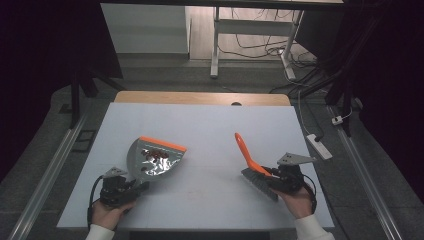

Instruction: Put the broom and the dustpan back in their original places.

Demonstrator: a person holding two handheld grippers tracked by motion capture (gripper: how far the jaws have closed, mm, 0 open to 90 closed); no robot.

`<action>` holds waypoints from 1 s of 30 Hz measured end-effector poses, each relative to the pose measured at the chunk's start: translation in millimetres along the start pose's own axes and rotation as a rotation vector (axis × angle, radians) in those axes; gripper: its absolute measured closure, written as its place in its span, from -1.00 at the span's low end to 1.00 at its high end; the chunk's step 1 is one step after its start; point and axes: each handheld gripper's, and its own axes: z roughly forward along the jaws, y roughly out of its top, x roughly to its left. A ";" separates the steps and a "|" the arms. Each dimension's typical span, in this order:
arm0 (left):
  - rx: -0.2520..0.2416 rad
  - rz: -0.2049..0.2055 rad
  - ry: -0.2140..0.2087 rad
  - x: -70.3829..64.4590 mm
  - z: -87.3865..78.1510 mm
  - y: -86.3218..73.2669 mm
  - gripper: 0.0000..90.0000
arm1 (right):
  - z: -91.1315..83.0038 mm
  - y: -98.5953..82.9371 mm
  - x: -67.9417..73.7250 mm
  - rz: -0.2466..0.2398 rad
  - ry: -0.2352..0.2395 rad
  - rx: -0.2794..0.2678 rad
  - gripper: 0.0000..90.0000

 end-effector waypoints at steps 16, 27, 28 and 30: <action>-0.011 -0.111 0.087 1.8 6.3 -2.3 0.37 | 8.7 -1.2 -0.9 0.056 0.000 0.048 0.55; 0.028 -0.140 0.103 5.4 15.1 -3.7 0.37 | 14.6 -9.1 -22.5 0.131 -0.053 0.062 0.49; 0.032 -0.141 0.103 5.7 15.5 -3.7 0.37 | 15.2 -9.6 -24.3 0.135 -0.062 0.067 0.47; 0.037 -0.145 0.106 5.9 16.9 -3.8 0.37 | 16.3 -10.5 -27.9 0.141 -0.066 0.069 0.44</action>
